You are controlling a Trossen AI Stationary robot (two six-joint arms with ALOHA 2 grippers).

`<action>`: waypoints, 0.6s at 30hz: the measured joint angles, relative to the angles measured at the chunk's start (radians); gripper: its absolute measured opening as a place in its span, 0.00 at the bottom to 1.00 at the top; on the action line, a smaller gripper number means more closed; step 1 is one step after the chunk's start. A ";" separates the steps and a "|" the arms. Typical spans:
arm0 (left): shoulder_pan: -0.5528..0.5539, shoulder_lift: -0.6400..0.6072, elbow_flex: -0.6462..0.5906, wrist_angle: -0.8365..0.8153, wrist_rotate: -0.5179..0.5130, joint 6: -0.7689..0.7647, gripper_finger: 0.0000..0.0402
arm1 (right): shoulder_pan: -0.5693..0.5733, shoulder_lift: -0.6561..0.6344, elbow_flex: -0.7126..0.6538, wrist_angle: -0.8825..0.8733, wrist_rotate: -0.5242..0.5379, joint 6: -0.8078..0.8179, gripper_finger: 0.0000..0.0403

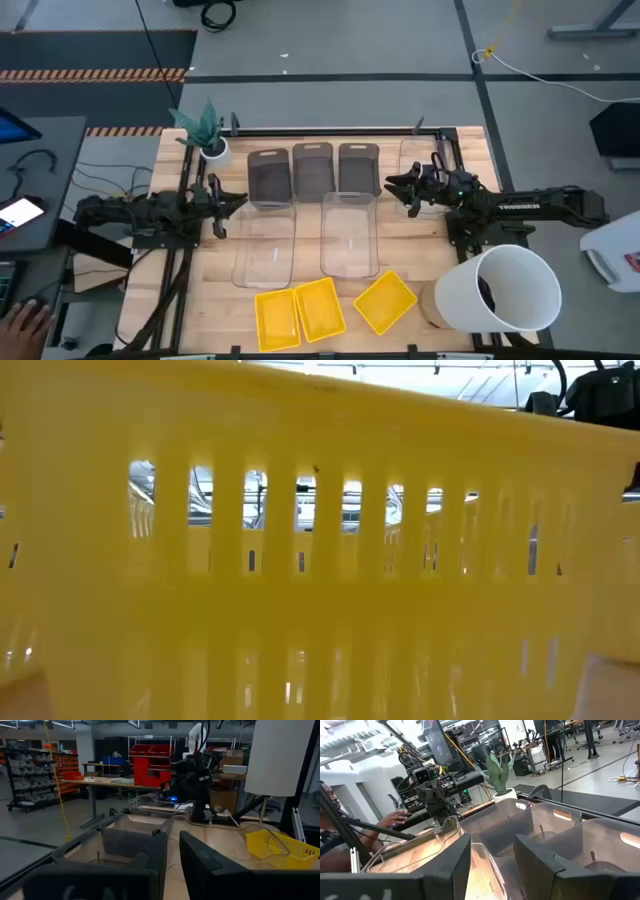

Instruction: Stack baskets by color

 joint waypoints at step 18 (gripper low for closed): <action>0.000 0.000 0.000 0.000 0.000 0.000 0.14 | 0.000 0.000 0.000 0.000 0.000 0.000 0.38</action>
